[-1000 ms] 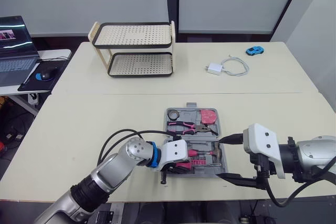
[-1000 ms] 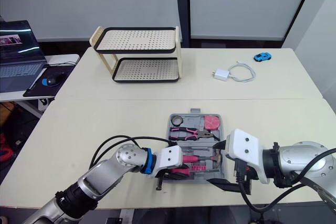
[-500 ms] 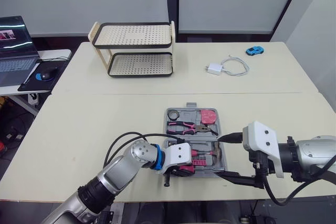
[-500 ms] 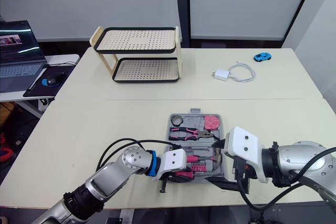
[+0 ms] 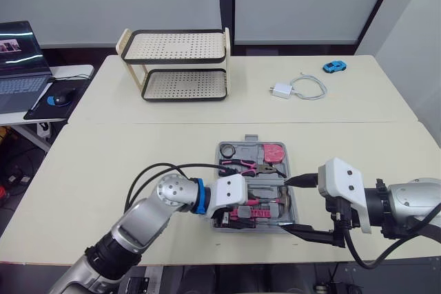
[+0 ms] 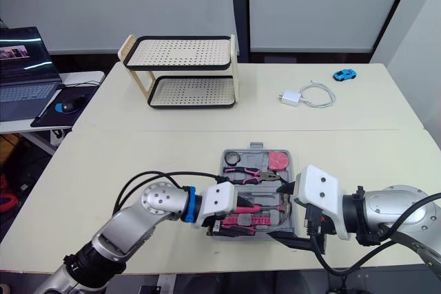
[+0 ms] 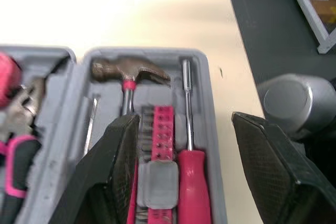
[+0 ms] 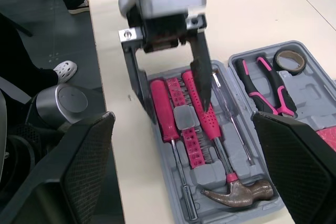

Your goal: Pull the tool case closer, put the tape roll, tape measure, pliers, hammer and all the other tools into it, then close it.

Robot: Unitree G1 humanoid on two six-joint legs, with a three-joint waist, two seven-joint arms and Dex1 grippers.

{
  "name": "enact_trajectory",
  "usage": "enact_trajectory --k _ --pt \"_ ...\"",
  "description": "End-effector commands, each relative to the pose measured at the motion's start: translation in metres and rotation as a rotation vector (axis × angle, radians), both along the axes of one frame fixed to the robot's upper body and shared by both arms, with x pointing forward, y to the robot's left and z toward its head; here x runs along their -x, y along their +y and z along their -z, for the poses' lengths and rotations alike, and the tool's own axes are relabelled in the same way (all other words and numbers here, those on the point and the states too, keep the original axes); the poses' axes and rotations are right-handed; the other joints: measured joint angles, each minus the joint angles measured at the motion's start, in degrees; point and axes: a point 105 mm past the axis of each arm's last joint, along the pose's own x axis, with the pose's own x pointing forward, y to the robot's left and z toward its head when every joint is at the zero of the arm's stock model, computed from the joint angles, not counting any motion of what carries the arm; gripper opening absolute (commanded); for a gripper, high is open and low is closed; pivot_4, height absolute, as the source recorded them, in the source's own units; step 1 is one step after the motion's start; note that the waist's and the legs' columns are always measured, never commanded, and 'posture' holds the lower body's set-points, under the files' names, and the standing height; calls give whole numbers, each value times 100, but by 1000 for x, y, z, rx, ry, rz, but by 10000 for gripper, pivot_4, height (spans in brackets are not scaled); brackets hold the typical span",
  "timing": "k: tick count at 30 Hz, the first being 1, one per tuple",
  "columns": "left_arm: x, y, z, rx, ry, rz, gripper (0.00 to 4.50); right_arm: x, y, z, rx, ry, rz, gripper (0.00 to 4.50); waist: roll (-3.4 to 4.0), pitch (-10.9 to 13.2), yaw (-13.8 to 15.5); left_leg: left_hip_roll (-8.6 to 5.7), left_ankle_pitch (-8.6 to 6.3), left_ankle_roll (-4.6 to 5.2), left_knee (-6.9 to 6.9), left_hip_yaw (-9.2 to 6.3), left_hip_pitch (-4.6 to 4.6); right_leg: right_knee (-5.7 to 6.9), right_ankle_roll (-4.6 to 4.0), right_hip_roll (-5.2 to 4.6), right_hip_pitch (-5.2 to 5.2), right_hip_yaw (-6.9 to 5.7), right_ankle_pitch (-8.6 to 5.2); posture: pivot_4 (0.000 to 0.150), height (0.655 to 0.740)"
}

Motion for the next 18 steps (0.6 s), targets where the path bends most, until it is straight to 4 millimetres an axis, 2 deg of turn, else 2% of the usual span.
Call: enact_trajectory --k 1,7,18 --pt "4 5 -3 18 -7 34 19805 0 1 -2 -2 -27 -7 45000 0 0 0 -1 0 0 0 0 0 0 0 0 0 -1 0 1500 7400" --pt "6 5 21 23 21 28 524 2 0 1 6 -21 -3 45000 0 0 5 -1 0 0 0 -1 2 -1 0 -1 4 -1 0 1500 7400" --pt "1 4 67 -83 33 5 205 4 2 3 0 -16 7 45000 1 -1 4 -2 0 0 0 -3 4 -1 0 -1 7 -4 0 1500 7400"
